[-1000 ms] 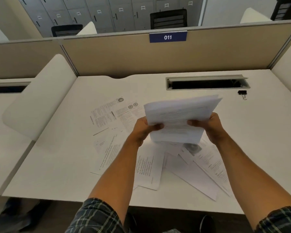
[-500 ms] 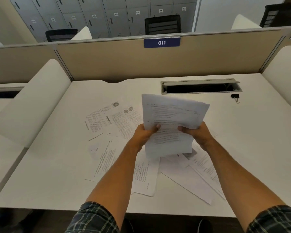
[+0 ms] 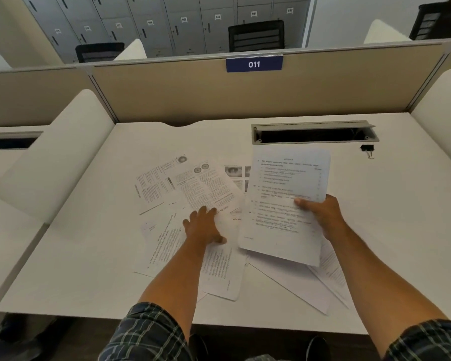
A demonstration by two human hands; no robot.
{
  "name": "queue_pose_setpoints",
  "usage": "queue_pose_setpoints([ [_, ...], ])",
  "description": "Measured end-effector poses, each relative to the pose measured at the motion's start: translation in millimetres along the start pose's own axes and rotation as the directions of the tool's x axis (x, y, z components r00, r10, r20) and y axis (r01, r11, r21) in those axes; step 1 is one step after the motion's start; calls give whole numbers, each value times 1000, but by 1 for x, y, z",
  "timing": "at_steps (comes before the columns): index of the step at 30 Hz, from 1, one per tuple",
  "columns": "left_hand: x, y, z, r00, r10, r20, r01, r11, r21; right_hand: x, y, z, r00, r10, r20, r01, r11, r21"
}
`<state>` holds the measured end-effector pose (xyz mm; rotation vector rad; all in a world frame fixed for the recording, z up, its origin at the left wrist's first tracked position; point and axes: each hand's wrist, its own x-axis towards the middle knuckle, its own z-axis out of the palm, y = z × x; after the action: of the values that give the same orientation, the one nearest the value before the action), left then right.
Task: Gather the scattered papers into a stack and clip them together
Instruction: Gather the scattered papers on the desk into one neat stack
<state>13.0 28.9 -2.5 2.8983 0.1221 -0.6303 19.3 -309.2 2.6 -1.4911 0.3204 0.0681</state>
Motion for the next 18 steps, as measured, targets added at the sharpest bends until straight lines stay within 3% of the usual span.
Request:
queue_pose_setpoints([
  [5,4,1,-8,990,109,-87,-96,985,145,-1,-4,-5,1000,2,4,-2,1000,7],
  [11,12,10,-18,986,158,-51,-141,962,235,-3,-5,-5,1000,-6,-7,7,1000,6],
  [18,17,7,-15,989,136,49,-144,966,217,-5,2,-7,1000,26,-13,-26,999,-22],
])
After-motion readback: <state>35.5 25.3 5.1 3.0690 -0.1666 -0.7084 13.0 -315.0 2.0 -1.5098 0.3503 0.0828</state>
